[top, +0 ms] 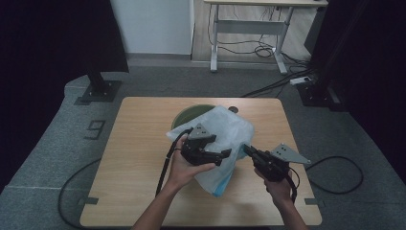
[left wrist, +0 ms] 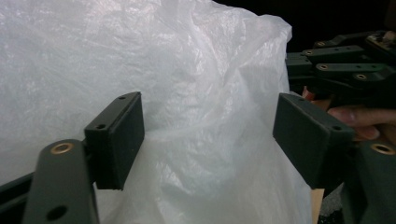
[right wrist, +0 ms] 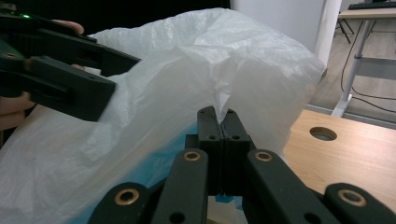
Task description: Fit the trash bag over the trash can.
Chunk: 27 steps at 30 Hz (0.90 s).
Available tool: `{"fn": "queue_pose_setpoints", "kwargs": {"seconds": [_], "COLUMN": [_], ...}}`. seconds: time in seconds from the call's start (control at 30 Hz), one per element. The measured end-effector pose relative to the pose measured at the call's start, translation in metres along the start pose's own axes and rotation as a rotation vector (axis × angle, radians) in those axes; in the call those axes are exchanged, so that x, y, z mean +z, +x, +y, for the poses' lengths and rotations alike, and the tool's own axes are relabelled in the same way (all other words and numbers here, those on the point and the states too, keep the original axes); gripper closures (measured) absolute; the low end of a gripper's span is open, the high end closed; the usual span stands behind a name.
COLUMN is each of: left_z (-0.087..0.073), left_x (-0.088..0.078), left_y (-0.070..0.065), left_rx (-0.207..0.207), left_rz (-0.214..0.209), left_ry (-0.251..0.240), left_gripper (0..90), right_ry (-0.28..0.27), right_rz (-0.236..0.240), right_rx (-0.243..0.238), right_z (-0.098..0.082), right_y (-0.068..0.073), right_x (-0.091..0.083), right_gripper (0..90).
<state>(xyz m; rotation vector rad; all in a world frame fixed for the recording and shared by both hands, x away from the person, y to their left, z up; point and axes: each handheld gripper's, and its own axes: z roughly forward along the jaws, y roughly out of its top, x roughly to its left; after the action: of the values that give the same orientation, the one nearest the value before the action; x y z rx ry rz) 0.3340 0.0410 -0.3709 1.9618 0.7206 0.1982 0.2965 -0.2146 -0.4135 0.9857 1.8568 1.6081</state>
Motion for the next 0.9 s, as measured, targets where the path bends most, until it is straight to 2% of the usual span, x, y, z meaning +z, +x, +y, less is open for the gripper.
{"fn": "queue_pose_setpoints", "kwargs": {"seconds": [0.3, 0.43, 0.53, 0.63, 0.73, 0.8, 0.83, 0.9], "left_z": [-0.002, -0.002, -0.001, 0.000, 0.001, 0.001, 0.001, 0.000], "left_x": [0.006, 0.004, -0.004, -0.011, -0.016, -0.017, -0.018, -0.021], "left_y": [-0.001, 0.000, -0.001, 0.002, 0.009, 0.013, 0.015, 0.019], "left_rx": [0.009, 0.005, 0.009, -0.010, -0.046, -0.061, -0.068, -0.080], "left_rz": [0.013, 0.003, 0.016, 0.003, -0.035, -0.043, -0.048, -0.047], "left_ry": [0.038, 0.026, -0.033, -0.083, -0.123, -0.133, -0.137, -0.155], "left_gripper": [64.5, 75.5, 80.4, 84.1, 86.2, 87.1, 87.6, 88.4], "right_ry": [0.008, 0.008, 0.010, 0.015, 0.016, 0.010, 0.006, 0.004], "right_rz": [0.003, -0.002, -0.010, -0.020, -0.020, -0.023, -0.032, -0.054], "right_rx": [-0.001, 0.000, 0.005, 0.009, 0.016, 0.014, 0.012, 0.009], "right_z": [-0.001, -0.001, -0.002, -0.004, -0.005, -0.006, -0.006, -0.007], "right_y": [0.001, 0.000, -0.003, -0.007, -0.009, -0.009, -0.008, -0.006], "right_x": [0.001, -0.001, -0.003, -0.004, -0.005, -0.006, -0.007, -0.009], "right_gripper": [87.7, 87.6, 87.5, 87.1, 85.6, 80.0, 73.3, 66.8]}}
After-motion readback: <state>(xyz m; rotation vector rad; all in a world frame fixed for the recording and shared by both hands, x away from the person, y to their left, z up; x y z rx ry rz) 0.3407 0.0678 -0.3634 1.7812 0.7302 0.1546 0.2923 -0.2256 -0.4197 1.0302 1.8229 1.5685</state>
